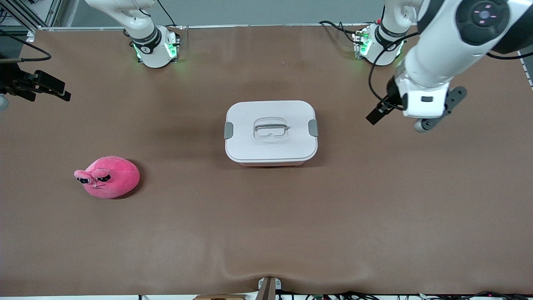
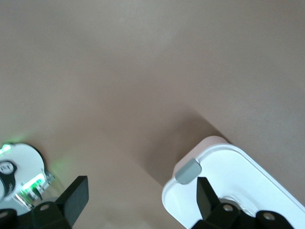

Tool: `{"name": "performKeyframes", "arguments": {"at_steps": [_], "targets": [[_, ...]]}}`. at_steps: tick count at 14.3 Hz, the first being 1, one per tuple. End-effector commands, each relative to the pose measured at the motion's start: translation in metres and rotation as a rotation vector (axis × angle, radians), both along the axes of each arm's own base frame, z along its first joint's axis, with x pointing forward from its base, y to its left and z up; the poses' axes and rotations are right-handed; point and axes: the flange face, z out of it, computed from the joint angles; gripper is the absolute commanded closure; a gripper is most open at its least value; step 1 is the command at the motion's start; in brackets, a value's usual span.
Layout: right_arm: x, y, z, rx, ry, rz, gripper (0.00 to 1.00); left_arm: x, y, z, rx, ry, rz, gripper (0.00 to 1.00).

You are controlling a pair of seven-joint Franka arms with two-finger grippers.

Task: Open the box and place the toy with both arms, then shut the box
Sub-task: 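Move the left gripper over the white lid handle while the right gripper reaches the toy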

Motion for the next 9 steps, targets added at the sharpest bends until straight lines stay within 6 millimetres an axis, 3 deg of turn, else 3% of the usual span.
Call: {"name": "performKeyframes", "arguments": {"at_steps": [1,3,9], "targets": [[0.001,-0.001,0.001,0.002,0.004,-0.009,0.00,0.002,-0.018,-0.008,0.001,0.018,0.115,0.00],[0.001,0.000,0.001,0.002,0.003,-0.006,0.00,-0.006,-0.044,-0.015,0.013,0.027,0.159,0.00],[0.001,-0.002,-0.001,0.002,0.010,-0.010,0.00,-0.019,-0.096,-0.036,0.041,0.014,0.312,0.00]]}}
